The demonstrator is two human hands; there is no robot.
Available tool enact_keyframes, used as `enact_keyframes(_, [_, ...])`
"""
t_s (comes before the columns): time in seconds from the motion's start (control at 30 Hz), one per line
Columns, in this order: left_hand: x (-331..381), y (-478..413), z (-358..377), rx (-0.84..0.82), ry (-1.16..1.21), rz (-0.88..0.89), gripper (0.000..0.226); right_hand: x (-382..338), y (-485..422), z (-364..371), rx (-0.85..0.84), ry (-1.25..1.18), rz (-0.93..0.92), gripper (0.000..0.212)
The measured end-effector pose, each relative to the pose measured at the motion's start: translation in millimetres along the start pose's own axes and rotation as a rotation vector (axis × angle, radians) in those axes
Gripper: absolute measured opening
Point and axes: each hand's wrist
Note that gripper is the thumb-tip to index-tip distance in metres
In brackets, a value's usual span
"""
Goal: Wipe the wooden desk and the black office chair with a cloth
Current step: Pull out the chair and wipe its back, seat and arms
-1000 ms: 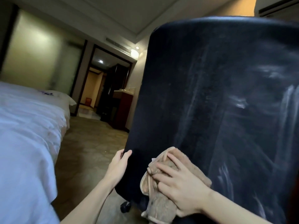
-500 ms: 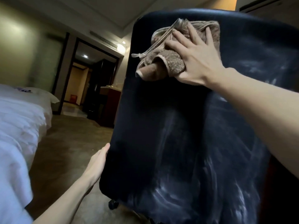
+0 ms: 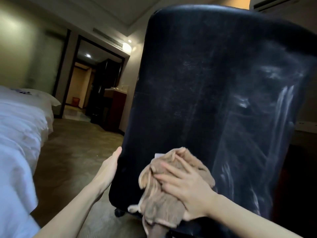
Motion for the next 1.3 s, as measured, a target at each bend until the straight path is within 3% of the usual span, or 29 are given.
enact_keyframes(0.13, [6,0,6,-0.006,0.01,0.017,0.072,20,-15,-26,-0.049,0.106,-0.169,0.032])
enact_keyframes(0.27, [36,-3,19,0.268,-0.092,0.357,0.026,76,-61,-111,0.265,0.238,-0.023,0.034])
enact_keyframes(0.37, [81,0,36,0.329,-0.247,0.719,0.042,122,-96,-182,0.464,0.384,0.213,0.044])
enact_keyframes(0.47, [134,-6,59,0.284,-0.441,0.916,0.053,148,-128,-238,0.607,0.577,0.392,0.044])
enact_keyframes(0.57, [189,-17,73,0.289,-0.464,0.912,0.061,164,-152,-270,0.575,0.715,0.555,0.048])
enact_keyframes(0.67, [223,-31,74,0.407,-0.414,0.809,0.069,176,-164,-268,0.32,0.595,0.691,0.076])
enact_keyframes(0.73, [231,-42,73,0.409,-0.35,0.683,0.074,180,-162,-247,0.243,0.459,0.738,0.09])
enact_keyframes(0.87, [217,-56,66,0.327,-0.267,0.524,0.074,164,-144,-197,0.288,0.316,0.664,0.092])
enact_keyframes(1.13, [205,-66,52,0.333,-0.101,0.46,0.026,112,-102,-115,0.42,0.154,0.55,0.082])
enact_keyframes(1.17, [203,-64,52,0.325,-0.133,0.497,0.036,104,-98,-105,0.441,0.123,0.553,0.08])
enact_keyframes(1.23, [202,-55,57,0.317,-0.22,0.549,0.077,86,-83,-85,0.453,0.07,0.548,0.078])
enact_keyframes(1.3, [202,-51,61,0.358,-0.273,0.558,0.091,64,-65,-58,0.413,0.075,0.498,0.078])
Point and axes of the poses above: each hand's wrist, its own y-axis away from the middle knuckle, its own z-axis out of the palm, x = y × z, and after that the axes turned 9 degrees about z, right-handed
